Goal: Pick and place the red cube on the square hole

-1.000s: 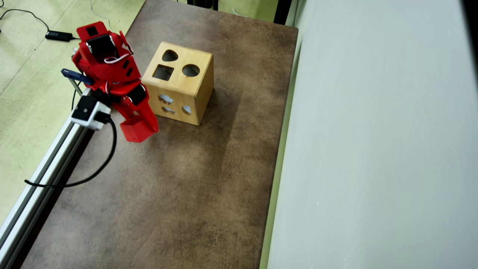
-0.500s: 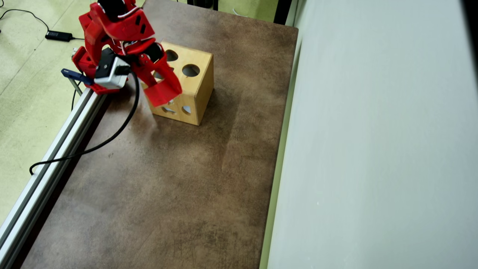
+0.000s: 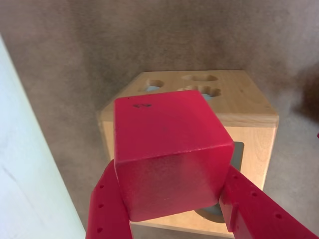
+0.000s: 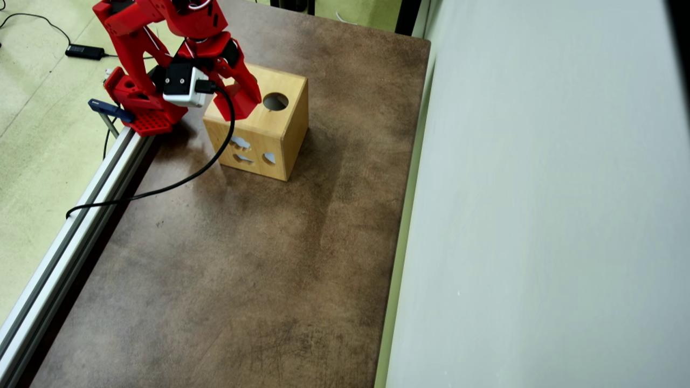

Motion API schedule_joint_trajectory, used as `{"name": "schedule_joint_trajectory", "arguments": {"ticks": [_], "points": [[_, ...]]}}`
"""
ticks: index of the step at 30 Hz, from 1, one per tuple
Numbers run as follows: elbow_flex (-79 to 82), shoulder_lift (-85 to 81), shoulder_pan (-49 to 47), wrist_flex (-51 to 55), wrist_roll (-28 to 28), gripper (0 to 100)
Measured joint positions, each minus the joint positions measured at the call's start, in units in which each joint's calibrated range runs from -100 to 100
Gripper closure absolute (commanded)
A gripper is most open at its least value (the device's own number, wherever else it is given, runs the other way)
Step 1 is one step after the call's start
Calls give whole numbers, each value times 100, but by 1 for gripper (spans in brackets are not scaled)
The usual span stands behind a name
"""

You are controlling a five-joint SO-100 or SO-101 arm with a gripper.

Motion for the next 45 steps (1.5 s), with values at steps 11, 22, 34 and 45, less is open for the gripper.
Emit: {"name": "schedule_joint_trajectory", "arguments": {"ticks": [11, 22, 34, 45], "points": [[578, -34, -438, 0, -440, 98], [1400, -636, -1071, 0, -913, 98], [1634, -636, -1294, 0, -913, 98], [1670, -636, -1423, 0, -913, 98]]}}
